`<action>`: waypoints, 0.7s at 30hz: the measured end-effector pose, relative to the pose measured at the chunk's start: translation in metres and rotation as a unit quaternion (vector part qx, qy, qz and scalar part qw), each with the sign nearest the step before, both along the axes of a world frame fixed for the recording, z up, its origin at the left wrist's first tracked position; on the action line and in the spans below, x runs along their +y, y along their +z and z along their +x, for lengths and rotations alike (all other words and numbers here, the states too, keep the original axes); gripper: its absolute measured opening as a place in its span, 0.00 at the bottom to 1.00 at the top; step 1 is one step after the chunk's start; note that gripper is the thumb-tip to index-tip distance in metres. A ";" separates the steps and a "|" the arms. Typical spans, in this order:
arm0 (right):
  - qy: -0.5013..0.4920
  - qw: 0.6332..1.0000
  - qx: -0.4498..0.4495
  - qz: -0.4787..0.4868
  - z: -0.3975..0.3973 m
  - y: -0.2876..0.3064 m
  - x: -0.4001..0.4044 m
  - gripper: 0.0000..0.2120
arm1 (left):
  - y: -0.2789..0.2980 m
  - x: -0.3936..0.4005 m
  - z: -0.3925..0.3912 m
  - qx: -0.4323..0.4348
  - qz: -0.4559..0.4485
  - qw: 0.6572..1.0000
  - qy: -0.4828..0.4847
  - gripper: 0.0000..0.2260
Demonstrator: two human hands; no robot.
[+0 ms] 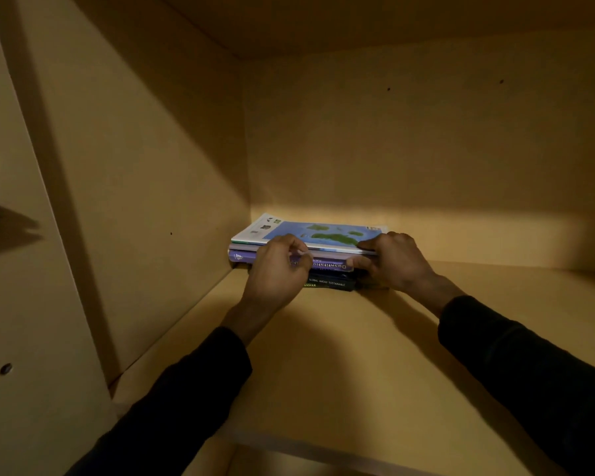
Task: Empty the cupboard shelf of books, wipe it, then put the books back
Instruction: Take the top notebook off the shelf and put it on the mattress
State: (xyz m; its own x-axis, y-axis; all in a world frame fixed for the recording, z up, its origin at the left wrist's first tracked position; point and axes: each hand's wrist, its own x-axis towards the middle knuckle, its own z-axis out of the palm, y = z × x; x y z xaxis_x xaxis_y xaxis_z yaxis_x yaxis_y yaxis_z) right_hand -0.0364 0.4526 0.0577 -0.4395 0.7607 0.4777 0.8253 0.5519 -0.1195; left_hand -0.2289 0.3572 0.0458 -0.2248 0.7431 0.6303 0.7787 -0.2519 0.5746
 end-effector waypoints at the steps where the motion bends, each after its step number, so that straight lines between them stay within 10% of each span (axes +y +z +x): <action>1: -0.001 1.000 -0.002 0.002 0.000 -0.001 0.000 0.25 | -0.002 0.003 0.002 0.002 0.012 1.000 0.008 0.04; 9: 0.059 0.994 0.022 -0.094 0.002 0.025 0.013 0.20 | -0.015 0.020 0.007 0.016 0.029 0.999 0.036 0.11; 21: 0.072 0.951 -0.301 0.013 -0.012 0.045 0.005 0.16 | -0.021 0.024 -0.003 0.033 0.052 0.997 0.047 0.11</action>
